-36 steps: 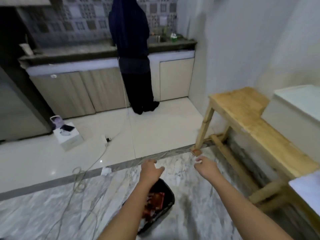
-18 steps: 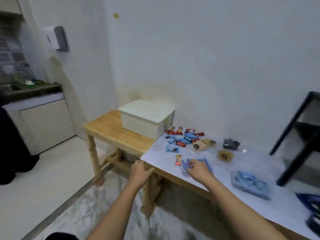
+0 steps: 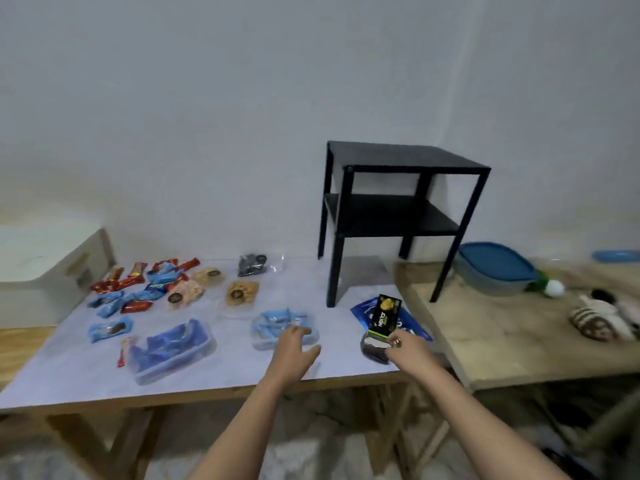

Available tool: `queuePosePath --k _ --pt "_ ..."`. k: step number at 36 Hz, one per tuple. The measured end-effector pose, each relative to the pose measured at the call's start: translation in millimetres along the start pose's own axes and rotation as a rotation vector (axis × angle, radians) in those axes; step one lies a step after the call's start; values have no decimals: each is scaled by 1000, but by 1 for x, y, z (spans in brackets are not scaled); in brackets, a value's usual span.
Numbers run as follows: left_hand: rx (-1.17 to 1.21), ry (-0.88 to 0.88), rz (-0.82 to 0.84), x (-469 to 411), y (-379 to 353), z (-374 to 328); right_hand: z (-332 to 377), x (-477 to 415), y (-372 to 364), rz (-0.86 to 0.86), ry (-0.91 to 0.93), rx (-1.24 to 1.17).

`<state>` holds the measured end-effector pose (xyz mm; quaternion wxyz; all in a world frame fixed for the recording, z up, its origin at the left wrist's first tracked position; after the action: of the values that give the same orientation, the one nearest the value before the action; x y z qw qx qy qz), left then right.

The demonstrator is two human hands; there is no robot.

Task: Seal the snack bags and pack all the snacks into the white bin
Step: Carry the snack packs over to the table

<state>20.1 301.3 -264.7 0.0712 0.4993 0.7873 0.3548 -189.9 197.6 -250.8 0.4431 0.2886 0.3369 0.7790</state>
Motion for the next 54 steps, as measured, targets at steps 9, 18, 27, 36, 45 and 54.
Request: queuePosePath --k 9,18,27,36,45,54 --pt "-63 -74 151 -105 -107 -51 -114 -73 22 -109 -204 -67" --pt "-91 -161 165 -172 -192 -81 -167 -147 -7 -73 -156 -118" --pt "-282 -236 85 -190 -221 -68 -195 -185 -45 132 -110 44" --pt "-254 -104 121 -177 -213 -50 -202 -175 -43 -93 -49 -87" --pt "-50 75 78 -135 -191 -41 -190 -144 -5 -237 96 -114" --pt "126 148 -94 -90 -134 -53 -142 -136 40 -281 293 -253"
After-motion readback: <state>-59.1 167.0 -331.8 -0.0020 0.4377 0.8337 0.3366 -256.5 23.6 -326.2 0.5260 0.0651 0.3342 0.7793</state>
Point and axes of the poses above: each hand's wrist, its own x-axis away from the middle knuckle, its own y-axis out of the back of the hand, z = x × y, the point moved 5 cm from there along -x, towards the middle knuckle, and after that the axes turned 11 degrees about y, right-handed, at the moved point
